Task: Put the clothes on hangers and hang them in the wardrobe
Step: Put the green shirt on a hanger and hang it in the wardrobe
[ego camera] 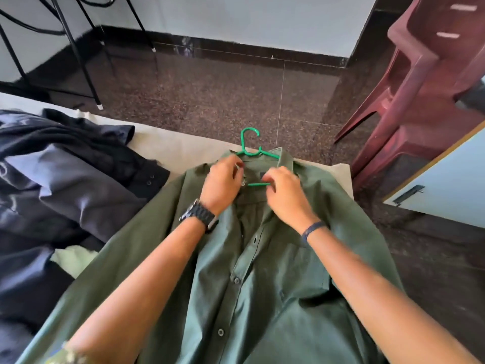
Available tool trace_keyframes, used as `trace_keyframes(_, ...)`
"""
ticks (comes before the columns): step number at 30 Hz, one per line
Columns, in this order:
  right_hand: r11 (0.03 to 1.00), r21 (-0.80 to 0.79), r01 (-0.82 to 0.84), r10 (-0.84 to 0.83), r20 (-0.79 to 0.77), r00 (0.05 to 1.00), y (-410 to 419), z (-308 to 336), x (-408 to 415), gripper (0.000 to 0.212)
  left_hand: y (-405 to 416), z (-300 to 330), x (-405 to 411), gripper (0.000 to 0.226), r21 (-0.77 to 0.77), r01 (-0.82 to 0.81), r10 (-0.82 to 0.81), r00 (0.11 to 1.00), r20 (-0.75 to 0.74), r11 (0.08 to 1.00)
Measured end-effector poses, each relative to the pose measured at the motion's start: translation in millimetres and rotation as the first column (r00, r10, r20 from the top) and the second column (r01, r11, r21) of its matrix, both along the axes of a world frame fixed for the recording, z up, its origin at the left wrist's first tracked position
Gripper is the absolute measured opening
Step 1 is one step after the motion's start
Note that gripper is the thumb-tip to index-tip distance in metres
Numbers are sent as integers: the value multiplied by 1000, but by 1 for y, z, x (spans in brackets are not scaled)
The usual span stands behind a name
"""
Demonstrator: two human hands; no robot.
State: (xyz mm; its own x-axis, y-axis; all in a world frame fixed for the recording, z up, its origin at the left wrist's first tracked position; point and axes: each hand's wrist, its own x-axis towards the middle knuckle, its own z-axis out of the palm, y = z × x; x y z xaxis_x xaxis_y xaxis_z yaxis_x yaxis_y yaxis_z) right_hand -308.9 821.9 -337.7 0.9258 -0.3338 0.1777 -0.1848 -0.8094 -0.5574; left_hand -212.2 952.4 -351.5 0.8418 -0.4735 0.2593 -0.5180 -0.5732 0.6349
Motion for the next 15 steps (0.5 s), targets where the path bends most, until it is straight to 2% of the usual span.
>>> trace_keyframes(2,992,43,-121,123,-55,991,20,-4,-18,18,15,0,-35,13,20,119,-118,992,-55,993)
trace_keyframes(4,987,60,-151,159,-162,974,32,-13,-33,15,29,-9,-58,11,97,154,-140,981,-138,983)
trace_keyframes(7,994,99,-51,73,-229,971,35,-30,-49,9,47,-27,-68,9,200,98,-50,971,-233,975)
trace_keyframes(10,977,203,66,-14,-248,969,35,-36,-63,9,61,-38,-75,8,229,75,-9,961,-275,971)
trace_keyframes(12,956,267,125,-45,-286,957,39,-36,-68,15,65,-44,-81,11,235,97,-28,959,-281,967)
trace_keyframes(15,952,244,185,-89,-356,930,47,-43,-74,36,62,-47,-95,10,226,68,-7,966,-259,972)
